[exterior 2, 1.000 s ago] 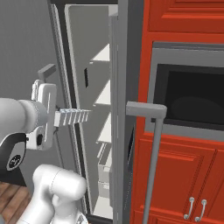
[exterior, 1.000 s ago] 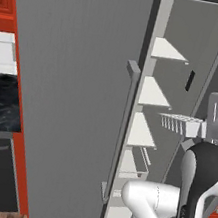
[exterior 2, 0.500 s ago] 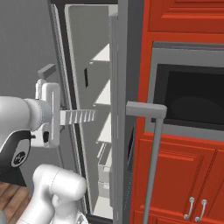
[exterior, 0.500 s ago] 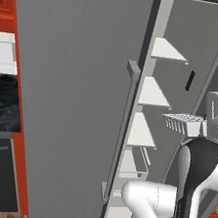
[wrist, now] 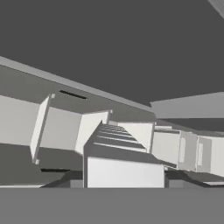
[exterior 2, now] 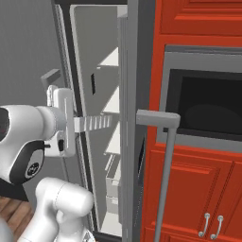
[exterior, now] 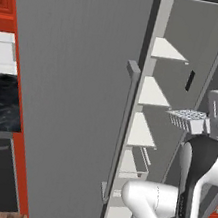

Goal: The ice cube tray has been filled with water. Take the tray and place it in the freezer to make ice. Close the freezer door after placing the tray.

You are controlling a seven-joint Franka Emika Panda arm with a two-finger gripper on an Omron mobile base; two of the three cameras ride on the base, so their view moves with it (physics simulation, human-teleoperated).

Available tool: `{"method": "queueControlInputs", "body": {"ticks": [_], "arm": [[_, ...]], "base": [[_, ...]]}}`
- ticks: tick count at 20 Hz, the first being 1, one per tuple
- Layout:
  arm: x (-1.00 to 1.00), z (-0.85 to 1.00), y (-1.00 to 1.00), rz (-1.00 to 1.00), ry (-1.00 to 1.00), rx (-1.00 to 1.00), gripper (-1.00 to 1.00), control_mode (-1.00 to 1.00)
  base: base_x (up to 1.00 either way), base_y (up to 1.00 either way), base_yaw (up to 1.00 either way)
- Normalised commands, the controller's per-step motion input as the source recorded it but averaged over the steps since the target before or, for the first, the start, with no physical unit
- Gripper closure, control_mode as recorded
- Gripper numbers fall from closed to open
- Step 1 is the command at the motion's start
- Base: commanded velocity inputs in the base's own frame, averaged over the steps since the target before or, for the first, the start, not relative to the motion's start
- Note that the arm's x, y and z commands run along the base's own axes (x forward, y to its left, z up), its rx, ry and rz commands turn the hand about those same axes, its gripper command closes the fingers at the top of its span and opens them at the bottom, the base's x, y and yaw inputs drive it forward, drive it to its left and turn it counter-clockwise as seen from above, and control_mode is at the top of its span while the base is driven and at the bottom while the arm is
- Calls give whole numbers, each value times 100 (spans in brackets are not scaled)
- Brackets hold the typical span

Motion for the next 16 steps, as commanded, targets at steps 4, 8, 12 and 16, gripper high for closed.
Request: {"method": "queueControlInputs", "body": {"ticks": [4, 8, 12, 16], "arm": [[33, -23, 0, 0, -7, -4, 100, -100], [24, -16, 0, 0, -5, -1, 100, -100], [5, -2, 0, 0, 0, 0, 100, -100], [1, 0, 0, 0, 0, 0, 100, -100]], "base": [[0, 0, 0], [0, 0, 0], [0, 0, 0], [0, 0, 0]]}}
